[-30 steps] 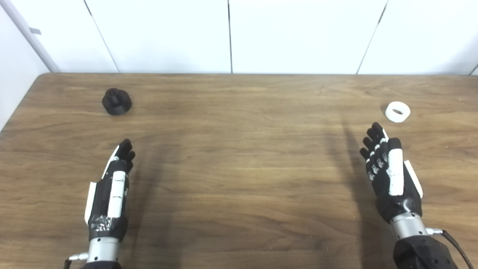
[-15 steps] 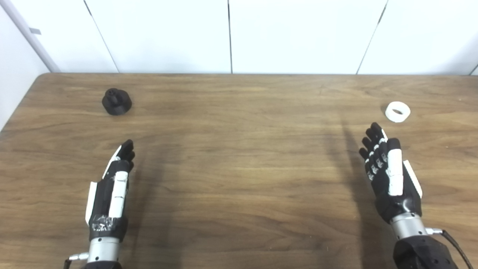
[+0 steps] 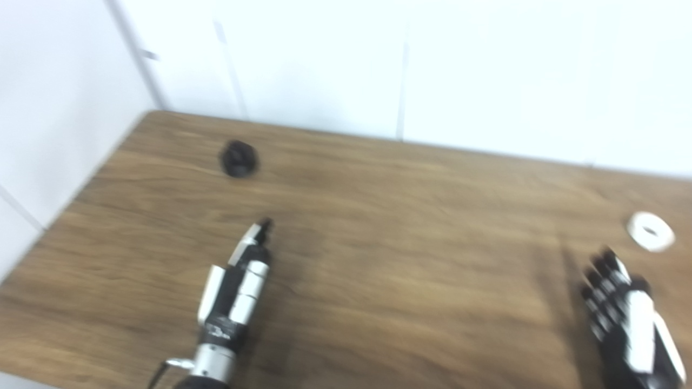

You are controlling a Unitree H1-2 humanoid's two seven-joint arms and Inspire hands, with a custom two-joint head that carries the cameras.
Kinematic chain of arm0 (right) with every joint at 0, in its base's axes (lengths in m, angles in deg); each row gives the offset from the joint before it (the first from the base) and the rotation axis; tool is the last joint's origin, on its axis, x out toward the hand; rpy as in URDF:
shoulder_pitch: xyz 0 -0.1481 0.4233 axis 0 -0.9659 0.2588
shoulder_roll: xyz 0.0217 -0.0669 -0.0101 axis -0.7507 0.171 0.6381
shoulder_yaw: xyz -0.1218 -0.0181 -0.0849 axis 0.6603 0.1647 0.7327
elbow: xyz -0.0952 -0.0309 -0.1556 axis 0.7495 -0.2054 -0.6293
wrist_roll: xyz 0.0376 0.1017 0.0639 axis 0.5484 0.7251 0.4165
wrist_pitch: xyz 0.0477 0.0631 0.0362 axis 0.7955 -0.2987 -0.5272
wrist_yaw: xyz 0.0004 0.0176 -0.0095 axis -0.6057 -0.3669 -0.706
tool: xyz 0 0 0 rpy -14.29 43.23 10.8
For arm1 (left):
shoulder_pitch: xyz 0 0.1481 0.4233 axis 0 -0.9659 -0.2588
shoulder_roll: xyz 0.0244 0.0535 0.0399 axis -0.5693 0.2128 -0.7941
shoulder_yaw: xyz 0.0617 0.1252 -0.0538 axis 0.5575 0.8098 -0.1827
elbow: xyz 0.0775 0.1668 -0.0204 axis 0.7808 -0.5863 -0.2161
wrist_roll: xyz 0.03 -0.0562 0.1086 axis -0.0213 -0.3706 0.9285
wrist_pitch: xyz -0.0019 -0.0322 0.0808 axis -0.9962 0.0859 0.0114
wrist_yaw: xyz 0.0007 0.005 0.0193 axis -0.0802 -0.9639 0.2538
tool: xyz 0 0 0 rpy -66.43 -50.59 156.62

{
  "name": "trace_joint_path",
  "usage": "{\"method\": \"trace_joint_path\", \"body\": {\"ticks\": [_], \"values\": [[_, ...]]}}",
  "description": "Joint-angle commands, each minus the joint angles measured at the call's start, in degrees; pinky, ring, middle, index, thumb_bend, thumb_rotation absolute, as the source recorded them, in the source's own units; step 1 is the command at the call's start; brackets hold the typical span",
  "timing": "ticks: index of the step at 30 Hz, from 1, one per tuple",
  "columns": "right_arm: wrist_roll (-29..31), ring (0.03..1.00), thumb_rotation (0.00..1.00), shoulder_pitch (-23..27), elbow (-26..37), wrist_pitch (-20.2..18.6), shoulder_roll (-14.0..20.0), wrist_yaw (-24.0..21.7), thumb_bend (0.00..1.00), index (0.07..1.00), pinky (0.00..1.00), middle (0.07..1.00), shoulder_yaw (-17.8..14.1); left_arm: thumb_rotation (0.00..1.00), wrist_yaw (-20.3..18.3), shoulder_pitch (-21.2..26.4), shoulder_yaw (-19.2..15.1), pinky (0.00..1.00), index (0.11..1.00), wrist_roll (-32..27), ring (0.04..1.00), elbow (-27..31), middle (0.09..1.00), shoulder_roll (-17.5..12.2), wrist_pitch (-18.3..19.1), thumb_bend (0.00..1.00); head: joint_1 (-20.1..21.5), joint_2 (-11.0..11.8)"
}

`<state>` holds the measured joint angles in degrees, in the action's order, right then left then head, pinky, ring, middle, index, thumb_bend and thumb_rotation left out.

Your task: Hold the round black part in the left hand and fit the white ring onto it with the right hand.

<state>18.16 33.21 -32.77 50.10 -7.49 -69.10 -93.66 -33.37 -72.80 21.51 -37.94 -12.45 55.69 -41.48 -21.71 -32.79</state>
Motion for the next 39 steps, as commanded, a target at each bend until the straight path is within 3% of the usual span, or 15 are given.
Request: {"method": "trace_joint_path", "body": {"ticks": [1,14,19,21,24,27,32,39], "values": [[0.3,1.000,1.00,-0.5,0.5,2.5,0.9,-0.6,0.59,1.000,1.00,1.000,-0.1,0.80,0.7,-0.2,0.3,1.00,0.954,1.0,0.994,0.4,0.981,3.5,-2.1,0.57,0.0,-0.1],[-1.0,1.000,1.00,-0.9,1.3,2.8,0.8,-0.7,0.58,1.000,1.00,1.000,1.4,0.78,2.1,-0.7,0.4,1.00,0.964,2.7,0.989,-0.2,0.972,3.1,-2.4,0.60,2.0,1.4],[-1.4,1.000,1.00,-1.3,2.0,2.1,0.3,0.0,0.57,1.000,1.00,1.000,1.2,0.64,4.1,-0.4,0.0,0.95,0.957,10.2,0.965,1.6,0.963,2.1,-1.2,0.61,3.1,1.6],[-1.3,1.000,1.00,-1.3,1.7,2.2,0.2,0.0,0.56,1.000,1.00,1.000,1.2,0.59,4.5,0.4,-1.0,0.94,0.954,12.0,0.953,3.0,0.957,1.5,0.7,0.68,3.2,1.6],[-1.5,1.000,1.00,-1.4,1.5,2.0,0.4,-0.2,0.52,1.000,1.00,1.000,1.3,0.46,5.3,2.6,-3.2,0.97,0.932,13.6,0.958,5.7,0.945,0.6,4.8,0.86,3.3,1.8],[-1.9,1.000,1.00,-1.4,1.0,2.5,0.5,-0.4,0.50,1.000,1.00,1.000,1.5,0.45,5.3,4.9,-4.6,0.99,0.920,18.1,0.975,7.7,0.941,-1.2,9.4,0.95,3.4,1.8],[-2.4,1.000,1.00,-1.2,1.3,1.7,0.5,-0.3,0.47,1.000,1.00,1.000,1.8,0.48,3.6,10.3,-6.8,1.00,0.928,24.0,0.999,8.8,0.969,-5.3,15.7,0.97,3.3,1.8],[-2.0,1.000,1.00,-1.0,1.4,1.6,0.5,-0.5,0.46,1.000,1.00,1.000,2.0,0.44,1.5,17.2,-9.0,1.00,0.928,26.8,1.000,6.3,0.971,-10.1,20.3,1.00,3.4,1.7]]}}
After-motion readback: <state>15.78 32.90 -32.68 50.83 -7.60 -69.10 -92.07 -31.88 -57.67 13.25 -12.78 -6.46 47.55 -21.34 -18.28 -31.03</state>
